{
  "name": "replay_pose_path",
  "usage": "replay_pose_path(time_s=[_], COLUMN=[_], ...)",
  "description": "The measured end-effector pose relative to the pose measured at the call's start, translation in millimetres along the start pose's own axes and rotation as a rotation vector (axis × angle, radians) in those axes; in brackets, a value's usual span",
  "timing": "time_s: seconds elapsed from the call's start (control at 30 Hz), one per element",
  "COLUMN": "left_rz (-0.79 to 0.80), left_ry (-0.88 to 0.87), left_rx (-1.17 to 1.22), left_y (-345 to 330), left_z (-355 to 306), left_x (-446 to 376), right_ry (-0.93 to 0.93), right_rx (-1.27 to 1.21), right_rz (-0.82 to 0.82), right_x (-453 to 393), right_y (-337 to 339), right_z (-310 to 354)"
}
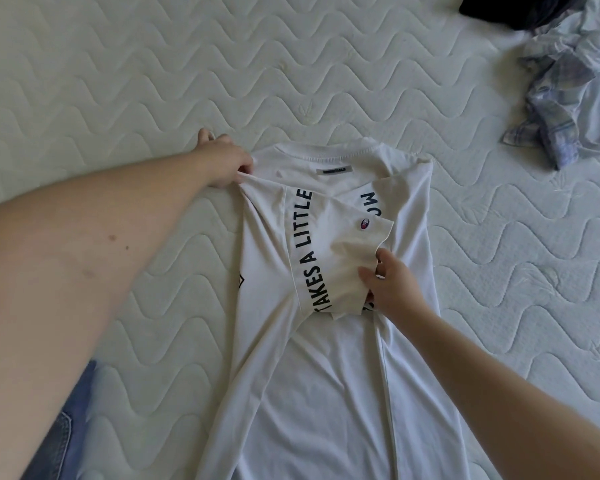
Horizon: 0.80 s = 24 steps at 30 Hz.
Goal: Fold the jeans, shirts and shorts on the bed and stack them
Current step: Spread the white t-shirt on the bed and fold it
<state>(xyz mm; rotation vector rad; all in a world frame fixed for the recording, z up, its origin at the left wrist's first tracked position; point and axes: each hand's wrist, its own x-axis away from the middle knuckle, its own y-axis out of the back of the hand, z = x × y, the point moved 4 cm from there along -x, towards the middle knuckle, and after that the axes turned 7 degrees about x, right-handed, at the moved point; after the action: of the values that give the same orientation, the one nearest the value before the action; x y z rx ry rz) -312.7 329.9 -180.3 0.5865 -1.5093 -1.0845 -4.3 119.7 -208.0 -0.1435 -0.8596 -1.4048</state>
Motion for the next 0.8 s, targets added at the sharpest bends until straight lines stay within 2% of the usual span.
replay_pose_path(time_s=[0.1, 0.17, 0.33, 0.37, 0.4, 0.47, 0.53, 0.57, 0.63, 0.73, 0.8], left_rz=[0.114, 0.070, -0.082, -0.115, -0.156, -0.204, -0.195, -0.205, -0.276, -0.417, -0.457], left_ry=[-0.032, -0.045, -0.027, -0.015, -0.001, 0.034, 0.061, 0.068, 0.078, 0.120, 0.175], left_rx=[-0.049, -0.022, 0.474, 0.524, 0.558, 0.590, 0.568, 0.558, 0.609, 0.731, 0.802], left_y=[5, 12, 18, 16, 14, 7, -1, -3, -6, -15, -29], left_z=[7, 8, 1, -1, -2, -3, -4, -5, -10, -17, -21], left_x=[-3, -6, -11, -11, -12, -14, -17, -17, -13, 8, 30], right_ry=[0.002, -0.002, 0.027, 0.065, 0.089, 0.060, -0.078, -0.168, -0.226, -0.180, -0.142], right_rx=[0.002, 0.044, 0.186, 0.237, 0.317, 0.435, 0.302, 0.189, 0.139, 0.242, 0.282], right_rz=[-0.006, -0.033, -0.435, -0.426, -0.347, -0.064, 0.199, 0.277, 0.301, 0.252, 0.222], right_x=[-3, -3, 30, 41, 51, 69, 81, 85, 86, 82, 79], right_y=[1, -1, -2, -11, -26, -65, -101, -114, -128, -132, -130], right_z=[-3, -2, 15, 20, 23, 24, 18, 15, 11, 8, 7])
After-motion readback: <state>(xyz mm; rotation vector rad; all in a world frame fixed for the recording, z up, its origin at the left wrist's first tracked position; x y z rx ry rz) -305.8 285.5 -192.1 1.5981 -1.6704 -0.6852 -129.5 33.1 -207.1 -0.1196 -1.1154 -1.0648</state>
